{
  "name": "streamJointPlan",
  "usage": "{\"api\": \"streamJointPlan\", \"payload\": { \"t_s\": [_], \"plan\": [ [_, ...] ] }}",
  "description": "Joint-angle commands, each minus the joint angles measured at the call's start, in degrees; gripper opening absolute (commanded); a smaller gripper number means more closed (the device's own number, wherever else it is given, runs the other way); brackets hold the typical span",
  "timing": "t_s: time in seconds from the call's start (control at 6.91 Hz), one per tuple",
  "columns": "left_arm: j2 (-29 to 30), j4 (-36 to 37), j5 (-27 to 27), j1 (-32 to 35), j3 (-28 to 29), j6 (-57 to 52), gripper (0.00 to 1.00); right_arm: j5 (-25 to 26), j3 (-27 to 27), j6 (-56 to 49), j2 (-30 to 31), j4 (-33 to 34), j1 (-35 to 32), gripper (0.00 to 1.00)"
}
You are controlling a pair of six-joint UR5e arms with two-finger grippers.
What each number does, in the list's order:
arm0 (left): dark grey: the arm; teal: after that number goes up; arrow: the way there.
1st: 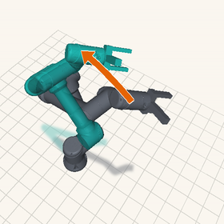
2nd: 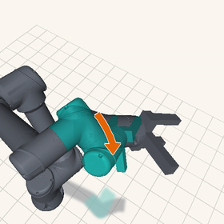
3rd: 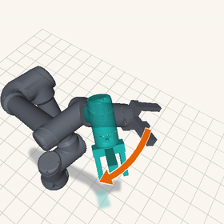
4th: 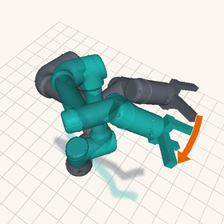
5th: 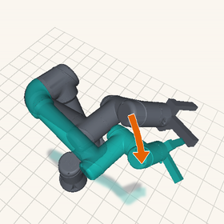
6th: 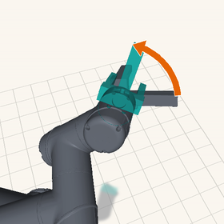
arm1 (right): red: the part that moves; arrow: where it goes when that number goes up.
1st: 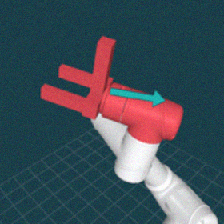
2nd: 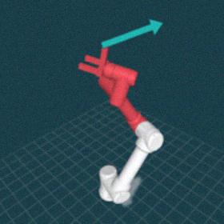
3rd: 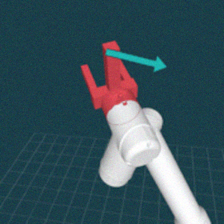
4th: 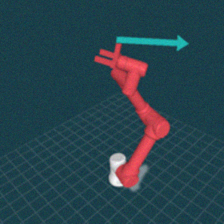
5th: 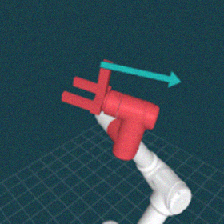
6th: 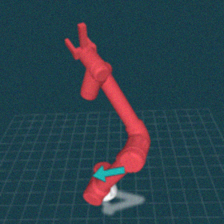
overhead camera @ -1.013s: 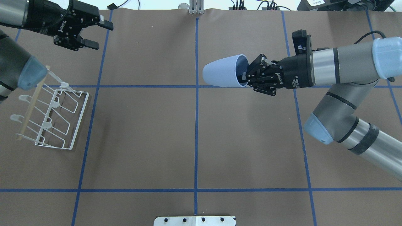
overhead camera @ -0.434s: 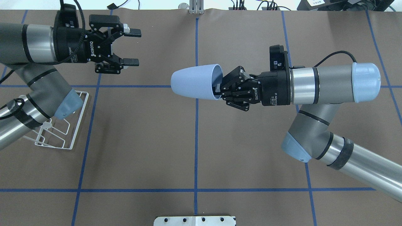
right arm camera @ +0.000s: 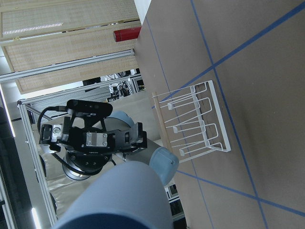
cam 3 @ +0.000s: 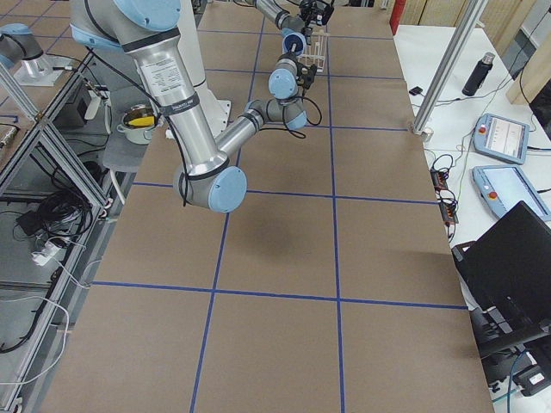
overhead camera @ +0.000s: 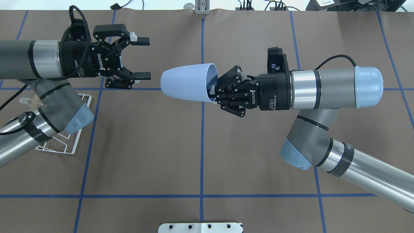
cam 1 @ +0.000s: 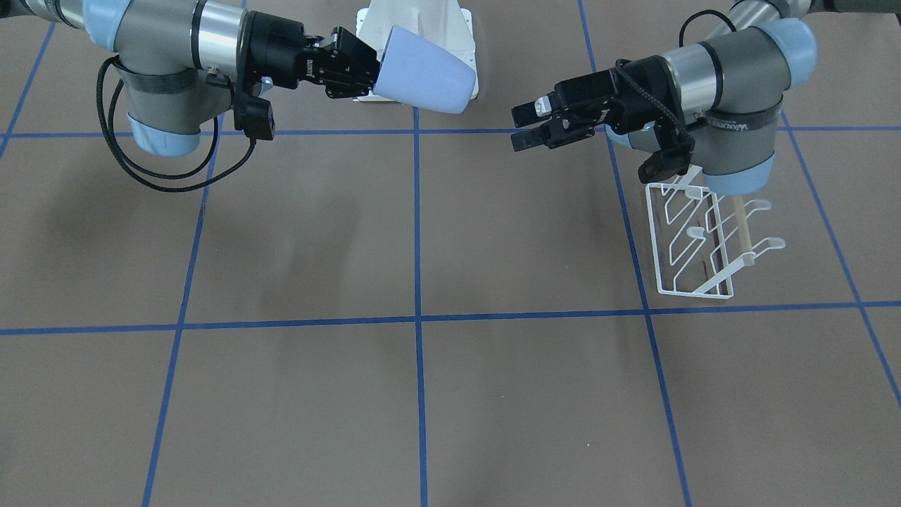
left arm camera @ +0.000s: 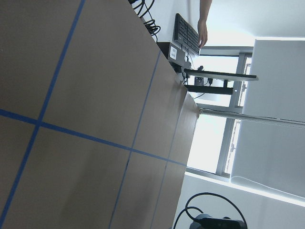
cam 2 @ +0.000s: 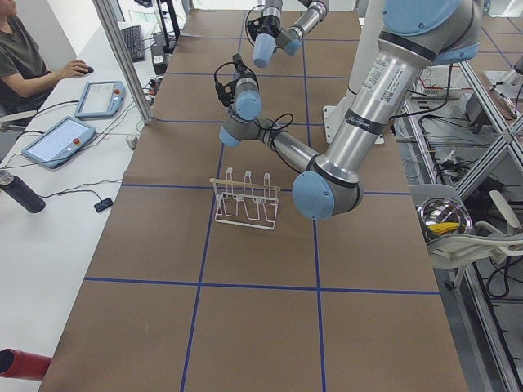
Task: Hang cup on cup holder
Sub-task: 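Hold the cup out with the right gripper while the left gripper approaches its rim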
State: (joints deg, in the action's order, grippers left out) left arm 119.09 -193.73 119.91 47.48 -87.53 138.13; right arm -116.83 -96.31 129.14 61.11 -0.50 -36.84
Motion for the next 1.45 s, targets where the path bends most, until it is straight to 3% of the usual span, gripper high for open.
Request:
{"api": "streamJointPlan", "payload": {
  "t_s": [0.0,0.14,0.29,0.58,1.3],
  "plan": [
    [-0.3,-6.3,-1.9,-1.3,-0.8,4.5,0.98,1.9,0.1,3.4,-0.9,-2.7,1.4,0.00],
    [-0.5,-10.7,-6.3,-2.1,0.0,9.8,0.97,2.7,0.1,4.9,-1.0,-4.4,2.1,0.00],
    [-0.5,-11.0,-6.9,-2.4,-0.4,10.7,0.97,4.1,0.8,7.8,-1.0,-7.1,2.8,0.00],
    [-0.5,-11.3,-6.9,-3.3,-0.6,10.8,0.97,6.6,2.7,9.0,-1.3,-10.7,3.3,0.00],
    [0.0,-11.3,-6.9,-5.9,-1.6,10.9,0.97,8.5,5.0,9.9,-3.7,-10.8,4.2,0.00]
  ]
}}
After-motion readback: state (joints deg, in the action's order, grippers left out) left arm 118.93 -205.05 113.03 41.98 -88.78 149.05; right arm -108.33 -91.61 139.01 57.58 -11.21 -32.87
